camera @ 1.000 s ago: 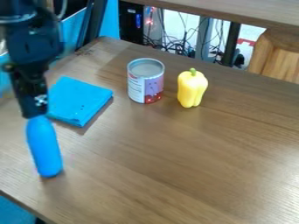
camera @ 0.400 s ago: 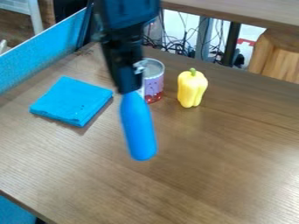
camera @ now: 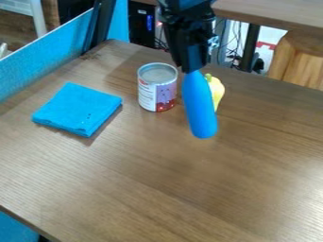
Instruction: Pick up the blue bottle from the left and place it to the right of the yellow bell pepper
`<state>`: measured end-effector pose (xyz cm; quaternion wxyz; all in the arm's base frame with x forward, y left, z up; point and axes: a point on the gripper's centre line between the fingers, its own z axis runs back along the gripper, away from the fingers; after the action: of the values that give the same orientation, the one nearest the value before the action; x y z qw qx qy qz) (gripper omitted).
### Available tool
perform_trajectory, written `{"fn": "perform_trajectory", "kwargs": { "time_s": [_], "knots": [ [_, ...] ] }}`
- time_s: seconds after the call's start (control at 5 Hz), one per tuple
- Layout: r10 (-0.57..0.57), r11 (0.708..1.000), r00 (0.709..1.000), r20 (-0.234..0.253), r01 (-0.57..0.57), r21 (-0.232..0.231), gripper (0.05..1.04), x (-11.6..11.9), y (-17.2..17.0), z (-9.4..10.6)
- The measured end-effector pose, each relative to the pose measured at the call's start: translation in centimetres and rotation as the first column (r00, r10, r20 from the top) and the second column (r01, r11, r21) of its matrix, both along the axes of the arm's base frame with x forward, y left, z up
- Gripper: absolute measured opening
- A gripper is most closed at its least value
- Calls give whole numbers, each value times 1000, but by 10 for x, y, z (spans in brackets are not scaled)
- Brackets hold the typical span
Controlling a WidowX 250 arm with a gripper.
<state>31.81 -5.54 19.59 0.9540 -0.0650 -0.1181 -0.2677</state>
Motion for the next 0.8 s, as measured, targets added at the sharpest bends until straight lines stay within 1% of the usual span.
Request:
{"fn": "perform_trajectory", "kwargs": {
  "time_s": [0.2,0.4,0.6,0.8],
  "knots": [
    [42,999,999,16,-42,4,332,28,-1,-2],
    [43,999,999,16,-44,14,332,51,-11,-9],
    [40,999,999,4,-41,36,332,69,-25,-25],
    [48,995,999,6,-48,92,332,78,-37,-36]
  ]
}}
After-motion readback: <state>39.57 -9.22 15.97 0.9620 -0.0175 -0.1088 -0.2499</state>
